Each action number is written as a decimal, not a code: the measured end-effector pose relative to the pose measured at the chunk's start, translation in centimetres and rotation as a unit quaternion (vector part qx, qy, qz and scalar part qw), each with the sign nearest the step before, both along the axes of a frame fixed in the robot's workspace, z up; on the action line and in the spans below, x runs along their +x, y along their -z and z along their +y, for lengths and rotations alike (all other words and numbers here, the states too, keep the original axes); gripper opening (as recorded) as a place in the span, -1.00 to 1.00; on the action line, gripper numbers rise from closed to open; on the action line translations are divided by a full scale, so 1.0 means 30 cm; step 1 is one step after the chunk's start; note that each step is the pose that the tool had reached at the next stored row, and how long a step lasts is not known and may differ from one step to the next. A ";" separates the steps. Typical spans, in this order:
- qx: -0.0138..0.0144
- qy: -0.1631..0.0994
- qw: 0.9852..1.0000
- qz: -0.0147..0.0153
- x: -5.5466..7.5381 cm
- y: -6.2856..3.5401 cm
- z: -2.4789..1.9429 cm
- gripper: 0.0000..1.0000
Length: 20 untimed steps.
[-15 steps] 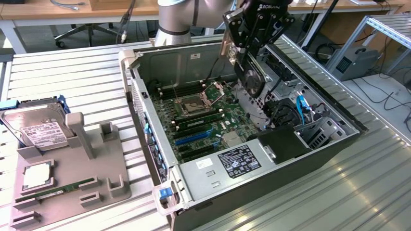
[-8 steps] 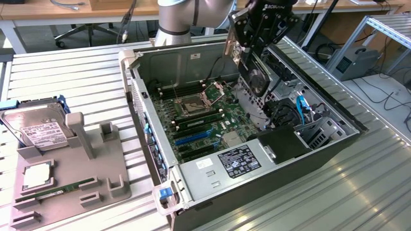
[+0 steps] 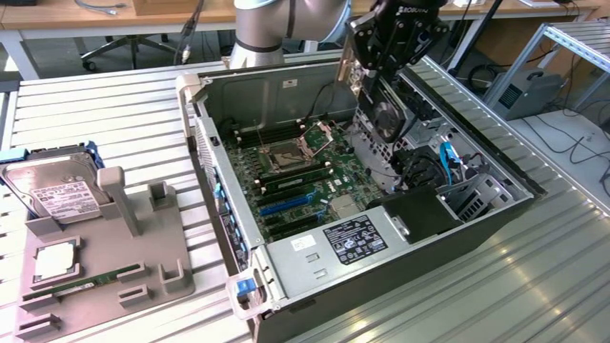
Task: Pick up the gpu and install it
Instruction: 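Pick up the gpu and move the gpu toward the slot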
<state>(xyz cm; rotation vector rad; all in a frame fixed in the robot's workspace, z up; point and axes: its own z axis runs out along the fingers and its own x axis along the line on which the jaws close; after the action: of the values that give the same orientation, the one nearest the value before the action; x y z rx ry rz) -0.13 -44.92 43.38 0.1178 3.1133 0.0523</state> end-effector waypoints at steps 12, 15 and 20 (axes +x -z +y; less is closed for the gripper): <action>0.000 0.000 1.000 0.000 0.039 0.000 0.000 -0.47; 0.000 0.000 1.000 0.000 0.050 0.000 0.000 -0.47; 0.000 0.000 1.000 0.000 0.065 0.001 0.000 -0.47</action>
<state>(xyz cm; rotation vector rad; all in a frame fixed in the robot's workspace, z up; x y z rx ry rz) 1.83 -44.92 43.35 0.1178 3.1133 0.0523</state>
